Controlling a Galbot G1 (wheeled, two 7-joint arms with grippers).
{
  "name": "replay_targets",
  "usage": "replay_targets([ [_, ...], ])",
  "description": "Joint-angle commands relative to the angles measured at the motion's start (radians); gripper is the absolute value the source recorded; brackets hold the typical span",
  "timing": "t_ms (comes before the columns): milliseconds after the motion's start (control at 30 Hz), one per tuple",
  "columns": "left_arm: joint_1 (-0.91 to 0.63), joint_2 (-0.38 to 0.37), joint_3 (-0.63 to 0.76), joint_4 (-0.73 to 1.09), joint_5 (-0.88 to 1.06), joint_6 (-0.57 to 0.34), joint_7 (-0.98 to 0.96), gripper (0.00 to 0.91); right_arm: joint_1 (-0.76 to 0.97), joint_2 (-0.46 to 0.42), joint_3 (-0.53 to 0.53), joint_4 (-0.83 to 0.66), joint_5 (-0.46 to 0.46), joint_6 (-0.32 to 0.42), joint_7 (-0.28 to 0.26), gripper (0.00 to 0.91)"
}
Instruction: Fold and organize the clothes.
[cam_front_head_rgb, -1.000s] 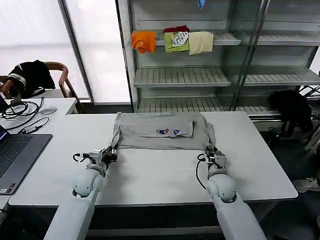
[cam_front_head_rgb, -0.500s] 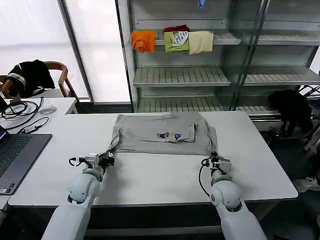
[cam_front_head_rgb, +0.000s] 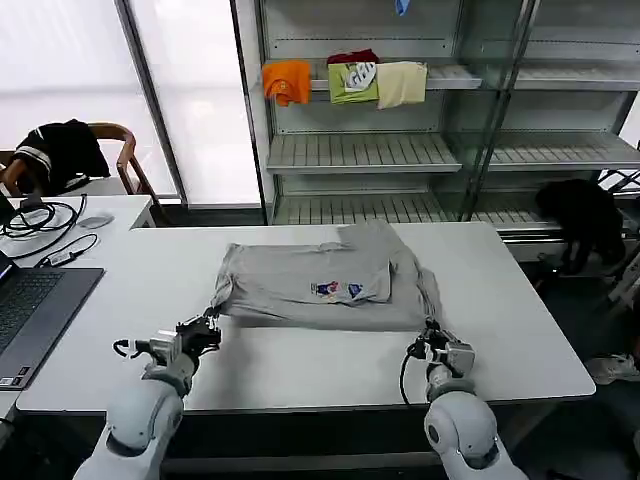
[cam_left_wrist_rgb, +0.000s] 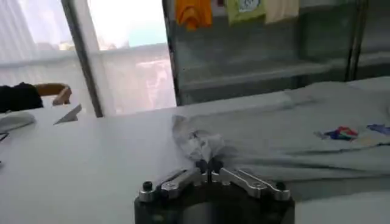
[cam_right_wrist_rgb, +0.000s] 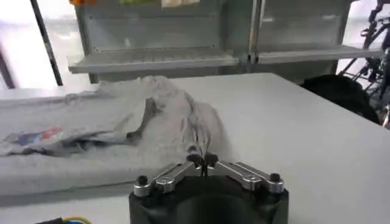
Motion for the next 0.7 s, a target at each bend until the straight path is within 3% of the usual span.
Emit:
replay_targets([
  [33, 0.281, -0.016, -0.040, -0.228, 0.014, -0.040, 0.007, 0.020, -0.187, -0.001, -0.006, 0.135, -0.011, 0.029, 0.034, 0.000],
  [367, 0.375, -0.046, -0.070, -0.239, 0.030, -0.100, 0.013, 0.020, -0.360, -0.014, 0.018, 0.232, -0.032, 0.073, 0.080, 0.000],
  [700, 0.428, -0.054, -0.102, -0.223, 0.041, -0.123, 0.020, 0.020, -0.397, -0.025, 0.044, 0.233, -0.030, 0.101, 0.096, 0.000],
])
